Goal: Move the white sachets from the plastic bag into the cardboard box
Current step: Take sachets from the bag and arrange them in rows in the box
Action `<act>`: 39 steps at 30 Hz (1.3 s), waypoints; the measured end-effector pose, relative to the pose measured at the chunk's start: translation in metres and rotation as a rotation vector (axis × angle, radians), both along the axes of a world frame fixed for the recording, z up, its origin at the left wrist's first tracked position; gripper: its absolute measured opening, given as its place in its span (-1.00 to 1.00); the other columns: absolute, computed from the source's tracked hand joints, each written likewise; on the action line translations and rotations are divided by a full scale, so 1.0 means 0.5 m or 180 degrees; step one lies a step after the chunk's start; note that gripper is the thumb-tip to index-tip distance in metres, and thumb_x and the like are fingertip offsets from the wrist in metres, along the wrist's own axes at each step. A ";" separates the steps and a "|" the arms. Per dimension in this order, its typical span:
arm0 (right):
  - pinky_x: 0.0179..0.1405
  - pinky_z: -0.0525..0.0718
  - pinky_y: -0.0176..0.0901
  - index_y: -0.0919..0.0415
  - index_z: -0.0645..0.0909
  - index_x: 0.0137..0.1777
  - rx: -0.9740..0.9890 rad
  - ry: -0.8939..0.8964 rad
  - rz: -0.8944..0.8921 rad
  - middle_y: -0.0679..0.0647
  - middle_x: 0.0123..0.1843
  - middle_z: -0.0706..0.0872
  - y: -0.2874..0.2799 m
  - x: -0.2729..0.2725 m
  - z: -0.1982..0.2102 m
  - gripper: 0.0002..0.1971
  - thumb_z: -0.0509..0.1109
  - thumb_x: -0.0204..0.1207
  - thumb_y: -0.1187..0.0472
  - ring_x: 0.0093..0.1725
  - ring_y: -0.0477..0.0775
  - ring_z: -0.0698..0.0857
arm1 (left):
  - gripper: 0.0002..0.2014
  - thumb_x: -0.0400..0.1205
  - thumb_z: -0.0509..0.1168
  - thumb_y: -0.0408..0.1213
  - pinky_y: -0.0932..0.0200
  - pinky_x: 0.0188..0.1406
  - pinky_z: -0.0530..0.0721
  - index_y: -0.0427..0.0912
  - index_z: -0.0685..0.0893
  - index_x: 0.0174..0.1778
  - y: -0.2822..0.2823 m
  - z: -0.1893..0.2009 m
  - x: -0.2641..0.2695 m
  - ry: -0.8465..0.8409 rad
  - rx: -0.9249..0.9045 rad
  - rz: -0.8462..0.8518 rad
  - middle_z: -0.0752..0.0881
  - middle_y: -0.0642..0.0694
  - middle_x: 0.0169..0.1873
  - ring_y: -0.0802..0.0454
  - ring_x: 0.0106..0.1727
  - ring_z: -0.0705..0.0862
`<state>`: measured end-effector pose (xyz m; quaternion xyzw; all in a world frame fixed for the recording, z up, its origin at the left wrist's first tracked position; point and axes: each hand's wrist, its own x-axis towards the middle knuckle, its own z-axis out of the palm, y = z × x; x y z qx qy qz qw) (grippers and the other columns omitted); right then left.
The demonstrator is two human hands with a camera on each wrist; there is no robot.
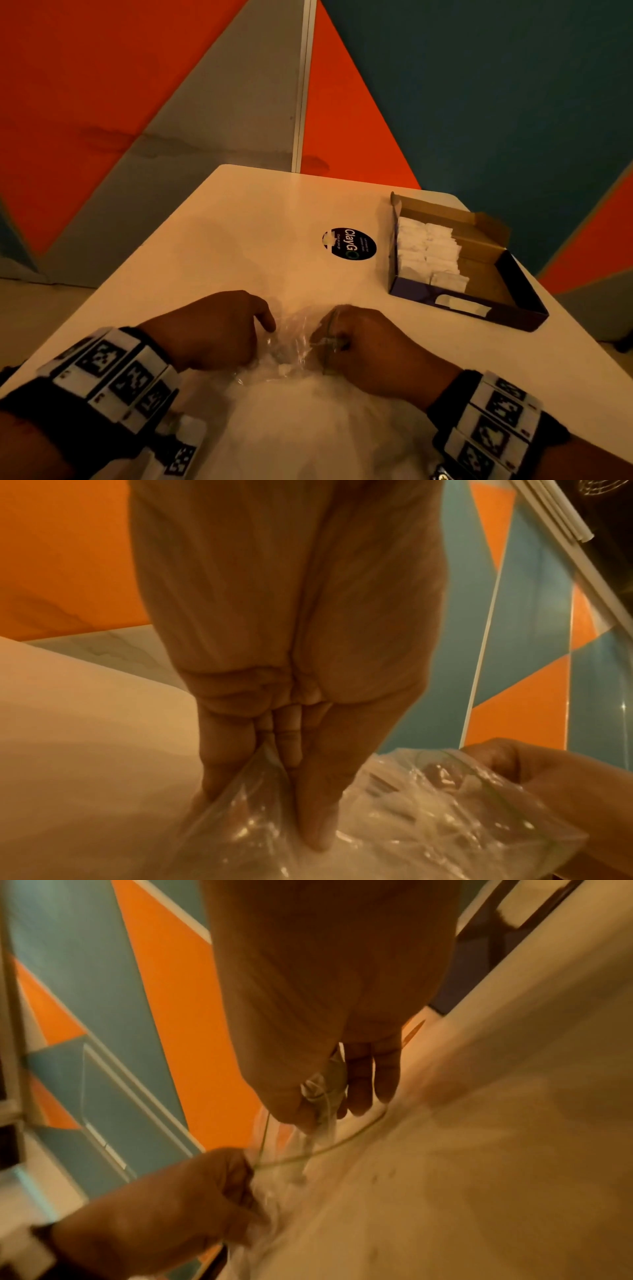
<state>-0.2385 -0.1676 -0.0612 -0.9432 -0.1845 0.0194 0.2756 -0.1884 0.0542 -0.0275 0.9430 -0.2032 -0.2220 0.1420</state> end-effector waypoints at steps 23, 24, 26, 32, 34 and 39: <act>-0.34 0.73 -0.35 -0.11 0.77 -0.13 0.1470 0.0458 -0.1639 -0.08 -0.31 0.80 -0.157 -0.069 0.111 -0.95 0.47 0.52 0.02 -0.30 -0.08 0.79 | -0.79 0.50 0.44 0.17 0.30 -0.22 0.60 0.25 0.67 -0.02 -0.137 0.055 -0.042 -0.0970 -0.1655 0.0261 0.71 0.24 -0.15 0.31 -0.19 0.68; -0.30 0.77 -0.30 -0.10 0.78 -0.13 0.1494 0.0488 -0.1637 -0.08 -0.31 0.81 -0.156 -0.069 0.111 -0.94 0.47 0.52 0.02 -0.29 -0.06 0.79 | -0.73 0.48 0.46 0.17 0.30 -0.18 0.61 0.27 0.65 0.04 -0.158 0.056 -0.053 -0.0942 -0.1746 0.0194 0.68 0.25 -0.09 0.30 -0.14 0.67; -0.23 0.81 -0.25 -0.09 0.79 -0.15 0.1559 0.0526 -0.1634 -0.09 -0.31 0.81 -0.155 -0.071 0.109 -0.93 0.48 0.51 0.03 -0.26 -0.05 0.80 | -0.62 0.45 0.50 0.14 0.29 -0.04 0.61 0.27 0.62 0.15 -0.192 0.052 -0.064 -0.0990 -0.1743 -0.0002 0.59 0.26 0.05 0.30 0.02 0.60; -0.22 0.78 -0.27 0.03 0.81 -0.01 0.2018 0.0769 -0.1388 -0.03 -0.17 0.86 -0.178 -0.083 0.115 -0.89 0.45 0.54 0.17 -0.18 -0.02 0.84 | -0.86 0.54 0.49 -0.02 0.25 -0.07 0.66 0.09 0.67 -0.23 -0.235 0.048 -0.056 -0.1263 -0.2262 0.0366 0.72 0.16 -0.14 0.27 -0.11 0.66; -0.17 0.80 -0.22 0.07 0.78 0.05 0.2185 0.0898 -0.1389 -0.03 -0.11 0.87 -0.191 -0.085 0.114 -0.85 0.44 0.54 0.21 -0.11 0.00 0.85 | -0.84 0.54 0.49 0.01 0.47 -0.35 0.53 0.09 0.66 -0.25 -0.232 0.056 -0.055 -0.1177 -0.2376 0.0611 0.75 0.22 -0.26 0.35 -0.21 0.67; -0.09 0.81 -0.13 0.10 0.74 0.19 0.2568 0.1218 -0.1229 -0.10 0.05 0.85 -0.212 -0.088 0.112 -0.74 0.41 0.56 0.35 0.05 0.00 0.83 | -0.87 0.54 0.50 -0.11 0.46 -0.49 0.47 0.08 0.65 -0.20 -0.223 0.075 -0.050 -0.1141 -0.2767 0.0938 0.71 -0.01 -0.39 0.27 -0.40 0.59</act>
